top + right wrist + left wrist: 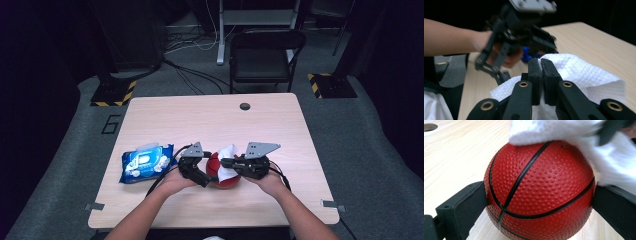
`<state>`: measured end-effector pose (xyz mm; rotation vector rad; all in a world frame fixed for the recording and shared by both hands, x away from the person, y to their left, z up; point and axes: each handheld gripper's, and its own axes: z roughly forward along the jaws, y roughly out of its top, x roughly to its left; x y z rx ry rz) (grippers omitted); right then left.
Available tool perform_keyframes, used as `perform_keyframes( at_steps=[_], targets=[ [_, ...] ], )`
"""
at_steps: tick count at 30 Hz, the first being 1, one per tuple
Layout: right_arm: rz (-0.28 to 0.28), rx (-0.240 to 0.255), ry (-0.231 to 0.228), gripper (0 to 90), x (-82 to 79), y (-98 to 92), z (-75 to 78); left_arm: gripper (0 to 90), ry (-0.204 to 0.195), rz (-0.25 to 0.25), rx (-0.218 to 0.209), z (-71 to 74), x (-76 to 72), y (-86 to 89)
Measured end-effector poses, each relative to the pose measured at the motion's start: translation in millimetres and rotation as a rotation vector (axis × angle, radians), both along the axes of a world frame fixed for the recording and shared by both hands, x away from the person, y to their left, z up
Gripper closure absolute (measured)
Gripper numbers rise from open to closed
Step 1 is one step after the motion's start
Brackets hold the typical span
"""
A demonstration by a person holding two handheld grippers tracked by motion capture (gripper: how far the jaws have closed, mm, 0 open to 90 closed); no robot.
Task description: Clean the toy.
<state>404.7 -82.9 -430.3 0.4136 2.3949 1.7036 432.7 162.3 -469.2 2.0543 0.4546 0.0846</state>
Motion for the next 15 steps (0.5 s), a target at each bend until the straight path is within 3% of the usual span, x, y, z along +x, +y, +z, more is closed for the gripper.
perform_keyframes(
  at_steps=[3, 5, 6, 8, 9, 11, 14, 15],
  targets=[
    [0.024, 0.018, -0.011, 85.1, 2.3, 7.0, 4.9, 0.0, -0.004, -0.002, 0.002, 0.0, 0.2, 0.0],
    [0.008, 0.002, -0.004, 83.5, 4.3, 8.5, 3.9, 0.0, -0.004, 0.001, 0.000, -0.1, -0.2, -0.4],
    [-0.020, -0.043, -0.006, 70.9, 12.3, 9.3, -2.3, 0.0, -0.003, 0.002, -0.002, -0.3, -0.2, -1.1],
    [-0.023, -0.050, -0.001, 67.9, 14.2, 9.1, -4.2, 0.0, -0.005, 0.002, -0.001, -0.3, 0.7, -1.2],
    [-0.051, -0.050, -0.031, 54.4, 13.8, 8.0, -4.6, 0.0, -0.004, 0.000, -0.003, -0.2, 0.9, -1.4],
    [-0.078, -0.054, -0.048, 47.6, 13.8, 7.3, -3.1, 0.0, -0.003, 0.000, -0.001, -0.2, 0.8, -1.0],
    [-0.089, -0.056, -0.056, 49.5, 16.7, 5.3, -2.7, 0.0, -0.005, -0.001, 0.000, -0.2, 0.8, -1.0],
    [-0.107, -0.064, -0.046, 55.2, 22.2, 4.5, -4.9, 0.0, -0.007, -0.005, 0.002, 0.0, 1.0, -1.2]
  ],
)
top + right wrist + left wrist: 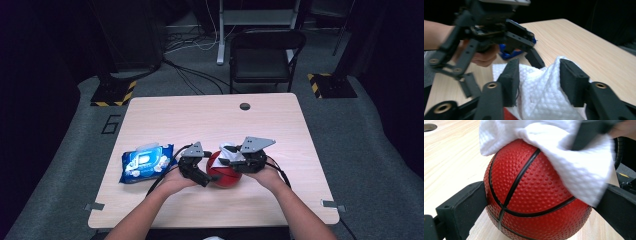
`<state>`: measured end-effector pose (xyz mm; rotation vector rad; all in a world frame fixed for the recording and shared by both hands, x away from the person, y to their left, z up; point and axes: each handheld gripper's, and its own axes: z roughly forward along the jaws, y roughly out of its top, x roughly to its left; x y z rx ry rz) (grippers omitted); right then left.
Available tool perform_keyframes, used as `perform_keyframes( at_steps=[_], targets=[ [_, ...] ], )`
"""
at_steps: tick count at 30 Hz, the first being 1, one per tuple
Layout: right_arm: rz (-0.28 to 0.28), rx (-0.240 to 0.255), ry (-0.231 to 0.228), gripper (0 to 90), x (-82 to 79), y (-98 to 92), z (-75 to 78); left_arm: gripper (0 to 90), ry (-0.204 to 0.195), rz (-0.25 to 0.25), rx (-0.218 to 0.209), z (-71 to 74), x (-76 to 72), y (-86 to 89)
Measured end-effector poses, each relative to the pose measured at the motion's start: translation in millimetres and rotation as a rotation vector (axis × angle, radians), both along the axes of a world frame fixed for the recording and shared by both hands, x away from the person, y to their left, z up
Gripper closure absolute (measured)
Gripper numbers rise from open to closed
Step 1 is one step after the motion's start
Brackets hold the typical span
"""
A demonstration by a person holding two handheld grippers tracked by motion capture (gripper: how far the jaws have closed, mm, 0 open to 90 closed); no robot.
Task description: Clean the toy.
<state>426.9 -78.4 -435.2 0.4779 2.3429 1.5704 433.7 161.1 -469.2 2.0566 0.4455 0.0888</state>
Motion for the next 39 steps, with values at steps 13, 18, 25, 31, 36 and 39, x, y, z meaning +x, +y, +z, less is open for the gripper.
perform_keyframes(
  at_steps=[13, 18, 25, 31, 36, 39],
  targets=[
    [-0.090, 0.155, 0.315, 74.5, 29.7, -14.5, -9.8, 0.0, 0.002, 0.005, 0.005, -0.9, 0.5, -0.2],
    [-0.140, 0.228, 0.394, 76.3, 37.0, -27.0, -18.2, 0.3, 0.012, 0.006, 0.029, -6.5, 0.6, -1.8],
    [-0.150, 0.230, 0.344, 80.4, 29.7, -31.9, -20.6, 0.5, 0.009, 0.001, 0.023, -4.1, -0.6, -3.3],
    [-0.139, 0.189, 0.286, 80.9, 21.4, -26.0, -16.5, 0.4, 0.015, 0.013, -0.030, 2.0, 1.0, -4.2],
    [-0.145, 0.174, 0.264, 81.8, 19.2, -22.5, -15.6, 0.0, 0.019, 0.012, -0.036, 4.2, 2.3, -7.0],
    [-0.137, 0.177, 0.266, 82.1, 18.6, -21.3, -15.8, 0.0, 0.015, 0.001, -0.036, 6.2, 3.8, -8.6]
  ],
)
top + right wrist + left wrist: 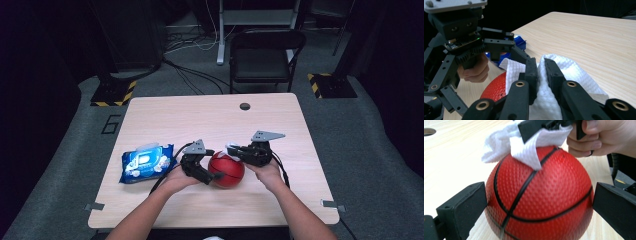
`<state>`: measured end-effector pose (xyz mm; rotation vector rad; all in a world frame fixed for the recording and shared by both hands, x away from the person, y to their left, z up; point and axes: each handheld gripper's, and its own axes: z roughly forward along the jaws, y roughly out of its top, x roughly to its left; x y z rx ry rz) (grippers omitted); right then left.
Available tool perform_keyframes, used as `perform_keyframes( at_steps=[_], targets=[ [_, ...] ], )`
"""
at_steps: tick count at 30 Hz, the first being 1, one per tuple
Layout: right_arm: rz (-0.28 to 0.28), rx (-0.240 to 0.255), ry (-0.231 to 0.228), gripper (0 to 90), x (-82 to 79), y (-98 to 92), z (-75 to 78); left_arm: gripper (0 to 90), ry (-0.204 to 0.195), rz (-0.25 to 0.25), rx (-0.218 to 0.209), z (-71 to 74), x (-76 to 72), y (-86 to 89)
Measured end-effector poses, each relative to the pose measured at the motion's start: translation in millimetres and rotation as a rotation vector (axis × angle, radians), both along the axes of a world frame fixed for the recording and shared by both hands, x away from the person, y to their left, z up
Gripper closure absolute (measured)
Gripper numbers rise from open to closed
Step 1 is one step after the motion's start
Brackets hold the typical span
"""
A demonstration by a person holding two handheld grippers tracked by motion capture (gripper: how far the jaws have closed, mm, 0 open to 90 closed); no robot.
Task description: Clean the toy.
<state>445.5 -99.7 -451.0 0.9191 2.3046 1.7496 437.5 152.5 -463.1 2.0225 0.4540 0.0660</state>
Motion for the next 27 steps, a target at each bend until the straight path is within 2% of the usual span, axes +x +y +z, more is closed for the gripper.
perform_keyframes(
  at_steps=[4, 7, 9, 10, 11, 13, 17, 19, 20, 21, 23, 27],
  targets=[
    [-0.006, -0.013, -0.013, 83.4, -1.5, 2.7, 0.2, 0.0, -0.006, -0.018, 0.008, 1.7, 3.0, -1.2],
    [-0.002, -0.006, -0.010, 83.5, -1.4, 3.4, -0.3, 0.0, -0.013, -0.027, -0.011, 4.9, 3.6, -1.0],
    [0.019, -0.007, -0.024, 83.5, -3.0, 8.5, 0.3, 0.0, -0.028, -0.032, 0.006, 7.7, 2.4, -3.8],
    [0.024, -0.032, -0.046, 83.5, -5.9, 14.7, 2.2, 0.0, -0.038, -0.034, 0.021, 6.4, 1.9, -4.9],
    [0.026, -0.047, -0.057, 83.5, -6.4, 17.1, 3.3, 0.0, -0.027, -0.037, 0.011, 5.5, 3.3, -3.0],
    [0.030, -0.055, -0.050, 83.4, -4.5, 18.1, 4.4, 0.0, -0.020, -0.034, -0.004, 3.0, 3.9, -0.8],
    [0.022, -0.063, -0.053, 79.7, -3.0, 18.7, 6.4, 0.0, -0.021, -0.031, -0.011, 1.8, 4.8, 0.4],
    [0.023, -0.056, -0.054, 78.6, -2.8, 18.1, 7.5, 0.0, -0.017, -0.030, -0.014, 1.5, 5.1, 1.0],
    [0.027, -0.036, -0.058, 78.5, -3.1, 16.6, 8.9, 0.0, -0.014, -0.028, -0.020, 0.6, 5.5, 2.3],
    [0.052, -0.009, -0.074, 79.4, -6.9, 15.3, 14.0, 0.0, -0.005, -0.024, -0.027, -0.4, 6.2, 4.6],
    [0.070, -0.008, -0.079, 79.9, -8.8, 16.0, 15.6, 0.0, -0.004, -0.025, -0.035, -1.4, 6.6, 5.8],
    [0.155, -0.052, -0.081, 81.2, -17.2, 25.7, 15.0, 0.0, -0.015, -0.034, -0.030, -1.7, 6.1, 6.6]
  ],
)
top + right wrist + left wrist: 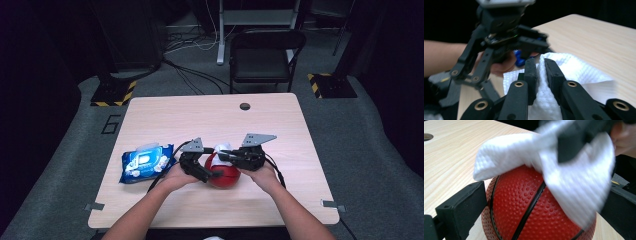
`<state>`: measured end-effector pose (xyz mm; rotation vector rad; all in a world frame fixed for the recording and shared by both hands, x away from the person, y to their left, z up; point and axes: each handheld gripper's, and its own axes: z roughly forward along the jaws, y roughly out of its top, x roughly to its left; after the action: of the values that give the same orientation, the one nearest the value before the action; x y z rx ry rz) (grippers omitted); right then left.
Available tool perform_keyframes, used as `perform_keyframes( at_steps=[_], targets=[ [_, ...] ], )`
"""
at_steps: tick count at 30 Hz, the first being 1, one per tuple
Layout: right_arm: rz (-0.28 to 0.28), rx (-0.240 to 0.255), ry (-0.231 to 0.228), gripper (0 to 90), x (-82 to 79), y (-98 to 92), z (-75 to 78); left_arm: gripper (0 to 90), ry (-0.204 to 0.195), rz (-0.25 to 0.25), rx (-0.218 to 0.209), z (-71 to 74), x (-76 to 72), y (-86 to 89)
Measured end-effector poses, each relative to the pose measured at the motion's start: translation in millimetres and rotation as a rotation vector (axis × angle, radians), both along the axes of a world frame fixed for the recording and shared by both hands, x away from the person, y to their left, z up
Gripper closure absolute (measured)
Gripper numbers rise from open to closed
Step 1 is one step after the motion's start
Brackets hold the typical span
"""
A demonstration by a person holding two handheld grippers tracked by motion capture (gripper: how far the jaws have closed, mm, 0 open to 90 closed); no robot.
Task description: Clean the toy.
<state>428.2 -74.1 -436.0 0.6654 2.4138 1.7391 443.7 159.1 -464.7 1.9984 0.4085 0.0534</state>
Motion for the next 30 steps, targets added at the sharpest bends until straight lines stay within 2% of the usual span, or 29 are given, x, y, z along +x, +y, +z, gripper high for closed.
perform_keyframes(
  at_steps=[1, 3, 4, 6, 7, 8, 9, 10, 13, 17, 22, 24, 28, 30],
  targets=[
    [0.007, -0.017, -0.008, 81.7, -0.7, 2.4, -1.2, 0.0, -0.003, 0.000, 0.003, 0.1, -0.5, -0.3],
    [-0.002, -0.020, -0.019, 82.2, 1.9, 3.7, -2.7, 0.0, -0.002, 0.001, 0.000, -0.1, -1.2, -0.1],
    [-0.043, -0.015, -0.014, 82.3, 8.1, 0.7, -4.7, 0.0, -0.004, 0.000, 0.000, -0.5, -1.5, 0.8],
    [-0.057, -0.012, -0.005, 82.3, 10.8, -1.3, -6.0, 0.0, -0.001, 0.001, -0.003, -0.9, -1.9, 0.9],
    [-0.082, -0.007, 0.004, 82.4, 14.3, -4.4, -8.1, 0.0, -0.004, 0.001, -0.002, -1.0, -2.1, 1.3],
    [-0.128, 0.012, 0.031, 82.6, 19.7, -12.5, -13.9, 0.0, -0.007, 0.002, -0.002, -1.2, -2.1, 1.7],
    [-0.128, 0.012, 0.031, 82.6, 19.7, -12.5, -13.9, 0.0, -0.007, 0.002, -0.003, -1.4, -2.2, 1.7],
    [-0.161, 0.024, 0.055, 82.8, 21.4, -19.9, -18.8, 0.0, 0.002, 0.002, -0.004, -1.6, -2.1, 1.7],
    [-0.208, 0.012, 0.072, 83.2, 21.4, -28.8, -23.9, 0.0, 0.005, 0.002, -0.004, -2.0, -2.4, 1.8],
    [-0.227, 0.011, 0.079, 83.3, 14.5, -41.3, -29.3, 0.0, 0.004, 0.003, -0.003, -1.9, -2.7, 1.8],
    [-0.213, 0.027, 0.050, 83.2, 4.5, -44.3, -27.7, 0.0, 0.007, 0.007, -0.007, -2.1, -2.4, 1.8],
    [-0.166, 0.051, 0.020, 83.2, -4.1, -41.1, -21.4, 0.0, 0.008, 0.006, -0.006, -2.1, -1.8, 1.8],
    [-0.079, 0.042, -0.015, 83.2, -18.8, -30.9, -13.5, 0.0, 0.009, 0.007, -0.004, -2.2, -1.6, 2.4],
    [-0.052, 0.038, -0.016, 83.3, -25.2, -29.1, -13.6, 0.0, 0.013, 0.008, -0.009, -2.6, -1.6, 2.7]
  ],
)
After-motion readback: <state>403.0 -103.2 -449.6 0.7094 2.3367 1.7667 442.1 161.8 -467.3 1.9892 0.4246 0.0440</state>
